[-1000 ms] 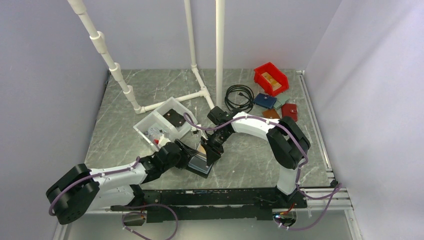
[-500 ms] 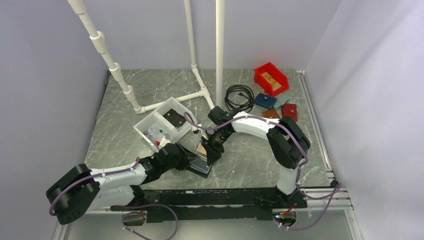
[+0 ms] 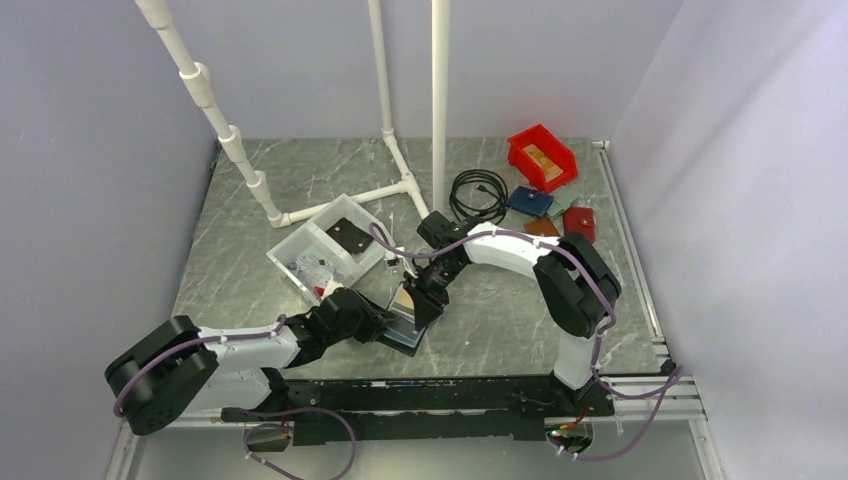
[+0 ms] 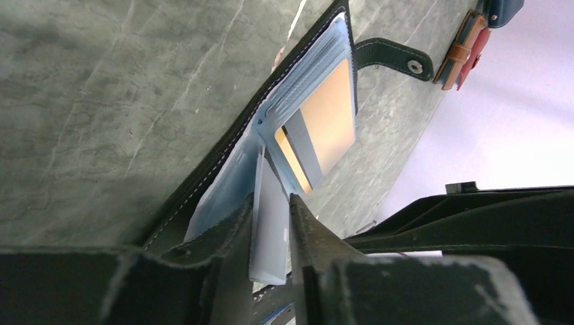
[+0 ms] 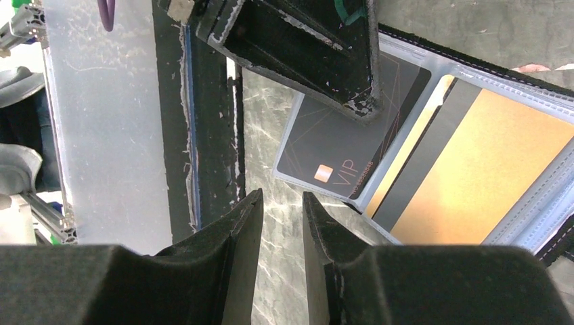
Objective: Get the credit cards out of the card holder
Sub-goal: Remove the credit card from the card holder.
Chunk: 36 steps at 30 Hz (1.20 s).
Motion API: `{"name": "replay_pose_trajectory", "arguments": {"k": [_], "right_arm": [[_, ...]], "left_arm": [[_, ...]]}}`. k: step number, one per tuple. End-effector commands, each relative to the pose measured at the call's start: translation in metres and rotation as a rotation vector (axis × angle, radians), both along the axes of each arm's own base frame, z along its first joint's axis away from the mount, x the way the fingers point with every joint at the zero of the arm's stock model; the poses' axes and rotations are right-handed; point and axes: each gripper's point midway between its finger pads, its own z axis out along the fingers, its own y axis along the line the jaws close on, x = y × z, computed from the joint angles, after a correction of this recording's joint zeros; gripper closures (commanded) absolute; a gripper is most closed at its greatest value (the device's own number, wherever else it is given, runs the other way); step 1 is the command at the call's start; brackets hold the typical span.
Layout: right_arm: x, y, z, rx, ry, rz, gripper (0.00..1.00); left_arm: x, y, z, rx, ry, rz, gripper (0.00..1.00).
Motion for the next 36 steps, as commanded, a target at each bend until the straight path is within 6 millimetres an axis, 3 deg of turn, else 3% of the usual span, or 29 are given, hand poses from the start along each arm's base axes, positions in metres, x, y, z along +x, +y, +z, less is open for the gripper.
{"name": "replay_pose_trajectory", "arguments": {"k": [1, 4, 6, 12, 20, 29, 36], "right_arm": [[0.011, 0.007, 0.011, 0.044, -0.032, -0.001, 0.69], [0.013, 0.006, 0.014, 0.048, -0.035, -0.009, 0.69], [0.015, 0.005, 0.016, 0.054, -0.037, -0.014, 0.69], [0.024, 0.000, 0.030, 0.096, -0.051, -0.046, 0.69], [0.029, -0.006, 0.048, 0.148, -0.069, -0.054, 0.69], [0.029, -0.014, 0.083, 0.280, -0.088, -0.056, 0.68], [0.025, -0.014, 0.085, 0.300, -0.073, -0.042, 0.68]], "left_arm": [[0.004, -0.008, 0.006, -0.055, -0.010, -0.003, 0.78], [0.003, -0.008, 0.005, -0.031, -0.032, -0.025, 0.94], [0.004, -0.006, 0.005, 0.011, -0.070, -0.058, 1.00], [0.007, -0.011, 0.028, 0.156, -0.382, -0.298, 1.00], [0.003, -0.019, 0.078, 0.222, -0.775, -0.524, 1.00], [-0.009, -0.041, 0.118, 0.140, -1.005, -0.661, 1.00], [-0.012, -0.056, 0.125, 0.065, -1.046, -0.697, 1.00]]}}
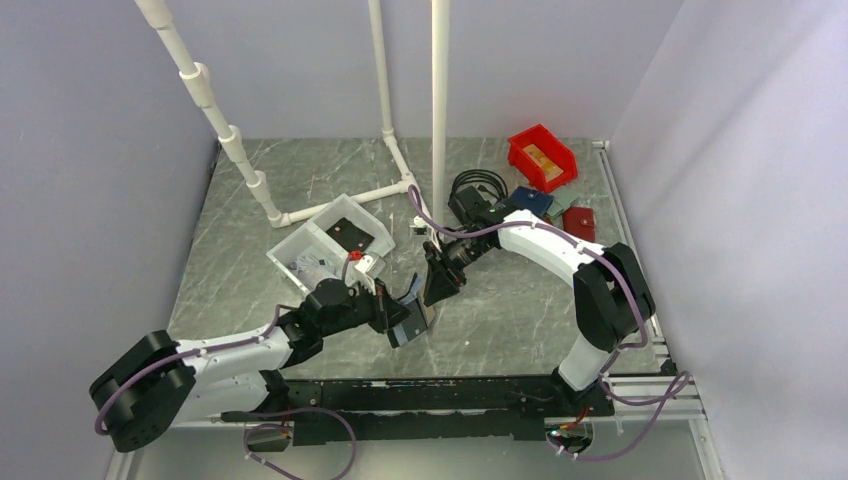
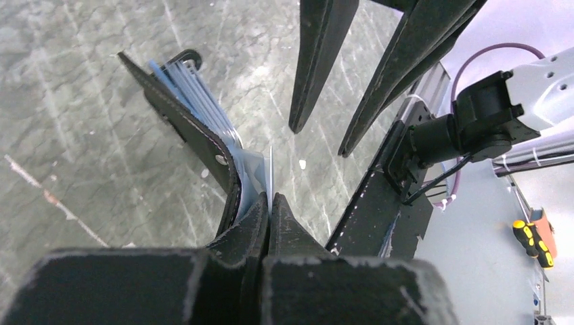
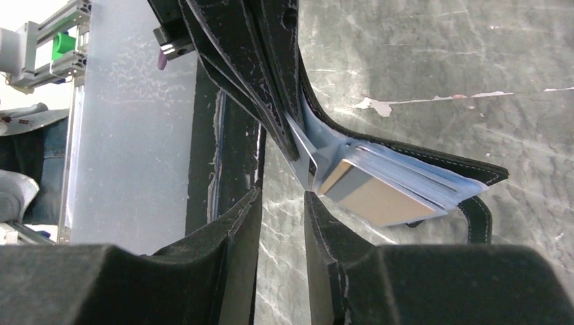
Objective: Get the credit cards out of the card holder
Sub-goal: Remove the credit card from the card holder.
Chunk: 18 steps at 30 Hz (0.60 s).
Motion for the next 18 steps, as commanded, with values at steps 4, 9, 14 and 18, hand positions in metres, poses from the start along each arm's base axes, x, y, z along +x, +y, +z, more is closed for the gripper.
{"name": "replay_pose_trajectory", "arguments": {"k": [4, 9, 14, 18], "right_arm": [[-0.0037, 0.0049, 0.0171, 0.077, -0.022, 0.038, 0.67], [-0.0029, 0.0051, 0.0117, 0.065, -0.013, 0.035, 0.66], [-0.0046, 0.0052, 0.0101, 0.067, -0.001, 0.042, 0.66], [-0.0073, 0.0060, 0.0090, 0.072, 0.014, 0.054, 0.66]], "left_arm": [[0.0025, -0.0245, 0.0509, -0.152, -0.141, -0.098, 1.00], [0.0018, -0.0248, 0.0541, -0.156, -0.148, -0.103, 1.00], [0.0001, -0.0243, 0.0573, -0.168, -0.157, -0.107, 1.00], [-0.0008, -0.0250, 0.0582, -0.176, -0.156, -0.112, 1.00]]}}
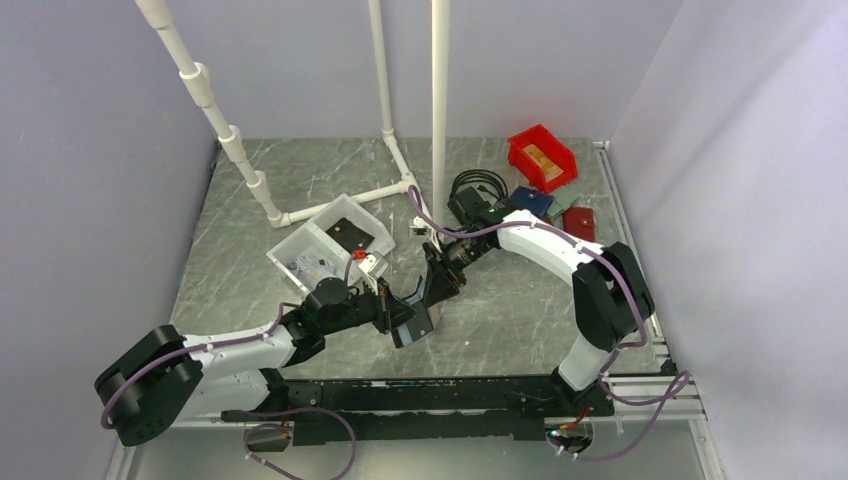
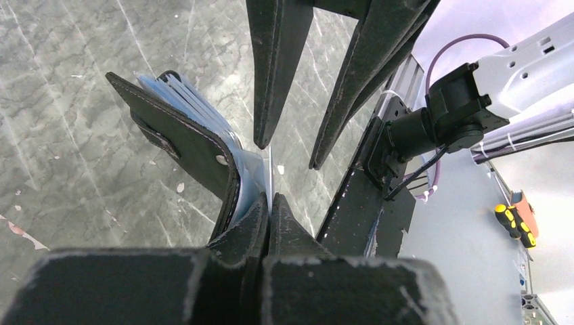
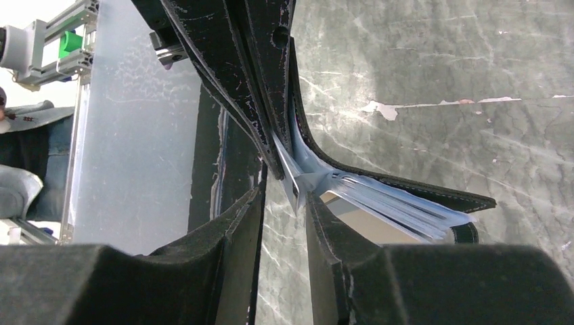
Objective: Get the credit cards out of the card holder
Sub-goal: Remove the credit card from the card holder.
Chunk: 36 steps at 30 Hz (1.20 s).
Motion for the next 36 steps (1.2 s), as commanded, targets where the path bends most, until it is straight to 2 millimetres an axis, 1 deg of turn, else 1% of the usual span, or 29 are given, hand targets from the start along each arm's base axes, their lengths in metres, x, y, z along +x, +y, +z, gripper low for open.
{"name": "replay_pose_trajectory", "arguments": {"k": [1, 9, 12, 14, 16, 19, 20, 24, 29, 31, 33, 36], "right_arm": [[-0.005, 0.006, 0.007, 0.056, 0.007, 0.042, 0.66], [-0.013, 0.009, 0.005, 0.060, 0.028, 0.081, 0.67], [-0.015, 0.010, 0.006, 0.066, 0.035, 0.091, 0.70], [-0.016, 0.010, 0.007, 0.071, 0.039, 0.096, 0.75], [-0.017, 0.010, 0.008, 0.077, 0.044, 0.102, 0.82], [-0.018, 0.010, 0.009, 0.080, 0.049, 0.110, 0.97], [-0.018, 0.010, 0.008, 0.079, 0.050, 0.112, 1.00], [-0.019, 0.009, 0.008, 0.080, 0.048, 0.116, 1.00], [-0.018, 0.009, 0.007, 0.076, 0.044, 0.116, 1.00], [-0.018, 0.009, 0.006, 0.071, 0.043, 0.114, 1.00], [-0.017, 0.009, 0.004, 0.066, 0.042, 0.112, 1.00], [-0.017, 0.009, 0.001, 0.059, 0.045, 0.110, 1.00]], "left_arm": [[0.005, -0.012, 0.048, -0.128, -0.117, -0.030, 1.00], [0.006, -0.010, 0.051, -0.143, -0.114, -0.015, 1.00], [0.008, -0.009, 0.048, -0.134, -0.099, 0.001, 1.00], [0.010, -0.009, 0.046, -0.126, -0.093, 0.010, 1.00], [0.011, -0.008, 0.043, -0.121, -0.084, 0.020, 1.00], [0.012, -0.007, 0.042, -0.122, -0.076, 0.036, 1.00], [0.012, -0.006, 0.041, -0.122, -0.076, 0.039, 1.00], [0.012, -0.003, 0.042, -0.125, -0.075, 0.053, 0.99], [0.008, 0.003, 0.041, -0.131, -0.054, 0.067, 0.75], [0.006, 0.005, 0.042, -0.141, -0.050, 0.064, 0.68], [0.003, 0.006, 0.042, -0.150, -0.047, 0.057, 0.63], [-0.002, 0.005, 0.040, -0.157, -0.038, 0.032, 0.60]]}}
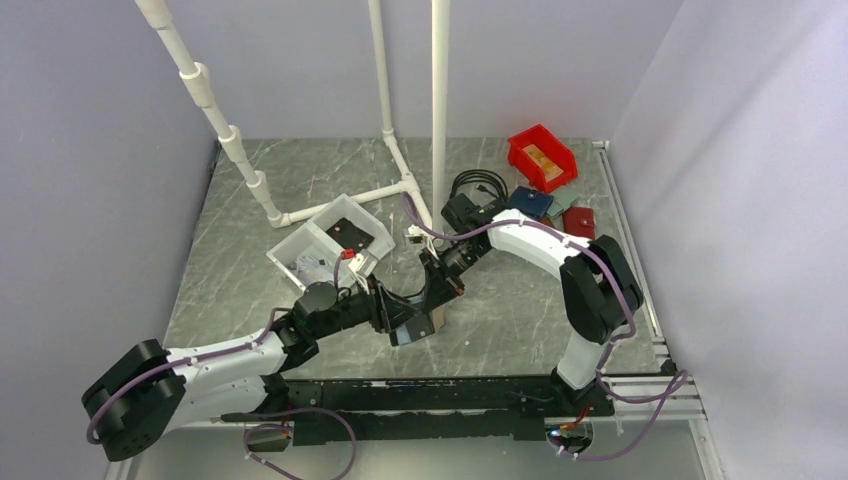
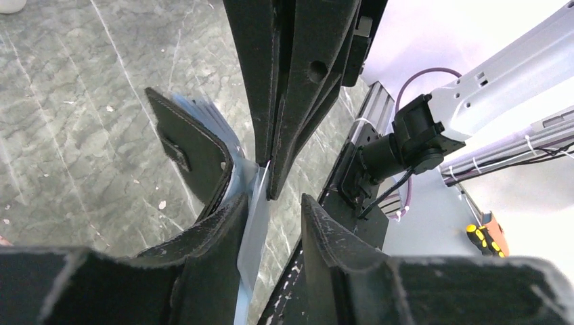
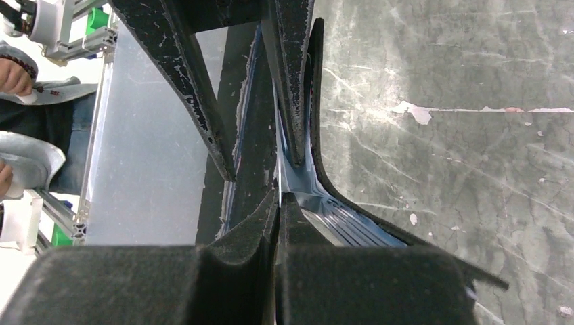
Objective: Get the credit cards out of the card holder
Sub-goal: Remove the credit card from the card holder.
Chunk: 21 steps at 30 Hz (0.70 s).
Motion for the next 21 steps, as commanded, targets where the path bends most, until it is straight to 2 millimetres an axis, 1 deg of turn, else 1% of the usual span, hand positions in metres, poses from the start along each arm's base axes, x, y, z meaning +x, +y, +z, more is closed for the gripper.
{"name": "replay_pose_trajectory", "arguments": {"k": [1, 5, 9, 19, 21], "right_arm": [[0.001, 0.007, 0.008, 0.045, -0.002, 0.019, 1.00], [0.002, 0.007, 0.003, 0.031, 0.006, 0.019, 1.00], [0.003, 0.006, -0.002, 0.020, 0.009, 0.018, 1.00], [0.003, 0.006, -0.010, 0.002, 0.029, 0.025, 1.00], [0.004, 0.006, -0.012, -0.002, 0.031, 0.025, 1.00]], "left_arm": [[-0.002, -0.001, 0.012, -0.054, -0.018, -0.011, 0.59], [-0.004, -0.001, 0.007, -0.050, 0.003, -0.019, 0.54], [-0.005, 0.002, 0.003, -0.053, 0.023, -0.005, 0.45], [-0.009, 0.011, -0.004, -0.052, 0.032, 0.011, 0.43], [-0.008, 0.013, -0.008, -0.050, 0.071, 0.038, 0.37]]}}
